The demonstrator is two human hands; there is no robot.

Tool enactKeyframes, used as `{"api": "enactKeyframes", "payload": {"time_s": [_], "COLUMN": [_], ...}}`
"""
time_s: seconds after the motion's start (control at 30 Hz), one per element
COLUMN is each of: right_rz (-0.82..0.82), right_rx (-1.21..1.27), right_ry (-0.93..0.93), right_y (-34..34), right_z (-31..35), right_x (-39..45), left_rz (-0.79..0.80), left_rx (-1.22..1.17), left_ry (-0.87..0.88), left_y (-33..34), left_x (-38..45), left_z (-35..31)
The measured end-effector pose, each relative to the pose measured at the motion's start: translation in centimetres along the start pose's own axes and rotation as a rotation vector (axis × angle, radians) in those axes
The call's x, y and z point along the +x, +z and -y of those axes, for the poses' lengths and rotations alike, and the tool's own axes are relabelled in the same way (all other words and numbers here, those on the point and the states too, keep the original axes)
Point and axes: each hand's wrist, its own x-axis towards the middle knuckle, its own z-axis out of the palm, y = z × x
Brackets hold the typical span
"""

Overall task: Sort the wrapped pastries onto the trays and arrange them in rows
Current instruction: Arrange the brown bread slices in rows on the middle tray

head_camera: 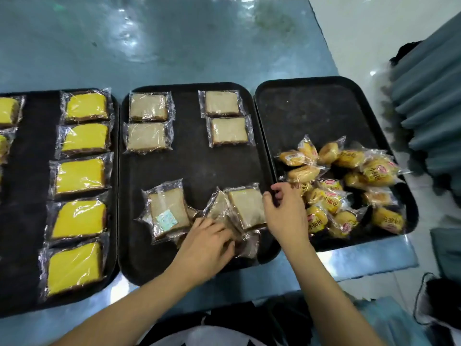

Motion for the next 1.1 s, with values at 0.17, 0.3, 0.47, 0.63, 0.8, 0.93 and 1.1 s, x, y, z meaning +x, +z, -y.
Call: {"api": "enactKeyframes", "payload": {"time_s": [0.17, 0.3, 0.47, 0.63, 0.8, 0.93, 1.1], "right_rz": [0.177, 0.133, 0.027, 0.029, 0.065, 0.053, 0.068], "right_rx": [-0.068, -0.166, -0.311, -0.183, -0.279, -0.423, -0.416], "right_ry": [-0.148, -0.269, -0.098, -0.132, -0.179, -0.317, -0.416], "right_y": [2.2, 2.4, 2.7, 3.5, 3.7, 4.5, 5.6], "right_z": [-1.2, -1.6, -0.7, 1.1, 2.2, 1.5, -0.3], "right_x": [-3.4, -2.9, -2.9, -0.7, 5.4, 7.1, 5.8], "left_rz": [-0.06, 0.149, 0.13, -0.015, 0.08, 0.257, 0.297], "left_rx": [-0.07, -0.019, -0.011, -0.134, -0.054, 0.027, 0.056], "left_ry": [-0.234, -0.336, -0.388, -0.404, -0.442, -0.43, -0.422], "left_y": [-1.2, -1.6, -0.7, 0.2, 0.3, 1.1, 0.6], "left_x": [3.3, 5.6, 4.8, 5.5, 9.8, 11.4, 10.8], "left_z": [1.0, 3.1, 3.1, 2.7, 3.8, 4.2, 4.2]}}
